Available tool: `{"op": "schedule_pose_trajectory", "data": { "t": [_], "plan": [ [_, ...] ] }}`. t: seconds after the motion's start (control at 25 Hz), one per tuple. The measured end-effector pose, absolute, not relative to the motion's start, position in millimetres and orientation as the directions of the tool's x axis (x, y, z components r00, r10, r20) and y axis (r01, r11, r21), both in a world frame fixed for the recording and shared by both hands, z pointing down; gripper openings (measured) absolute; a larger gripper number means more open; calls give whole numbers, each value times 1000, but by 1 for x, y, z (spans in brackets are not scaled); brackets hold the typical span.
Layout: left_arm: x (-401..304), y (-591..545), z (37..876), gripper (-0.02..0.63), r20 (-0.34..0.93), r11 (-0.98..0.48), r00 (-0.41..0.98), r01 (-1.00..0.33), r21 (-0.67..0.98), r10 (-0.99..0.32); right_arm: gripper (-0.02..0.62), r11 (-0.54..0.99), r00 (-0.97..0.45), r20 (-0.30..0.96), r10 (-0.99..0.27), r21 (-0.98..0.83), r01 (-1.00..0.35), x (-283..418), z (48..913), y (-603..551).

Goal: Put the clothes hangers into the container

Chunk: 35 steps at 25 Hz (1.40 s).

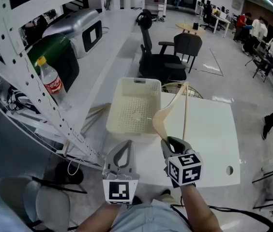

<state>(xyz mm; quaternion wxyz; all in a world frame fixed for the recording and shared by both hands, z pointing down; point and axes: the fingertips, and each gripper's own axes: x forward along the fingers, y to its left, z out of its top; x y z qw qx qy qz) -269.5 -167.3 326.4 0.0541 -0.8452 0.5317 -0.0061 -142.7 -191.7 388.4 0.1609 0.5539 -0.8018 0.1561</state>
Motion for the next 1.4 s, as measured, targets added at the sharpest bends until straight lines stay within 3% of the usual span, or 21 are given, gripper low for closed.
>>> {"op": "schedule_pose_trajectory", "data": {
  "t": [0.96, 1.4],
  "plan": [
    [-262, -242, 336, 12, 5, -351, 352, -932, -88, -936, 92, 403, -402, 451, -797, -99, -910, -133, 388, -266],
    [-290, -284, 318, 12, -44, -365, 370, -926, -95, -928, 92, 415, -398, 422, -815, -55, -908, -161, 354, -314]
  ]
}}
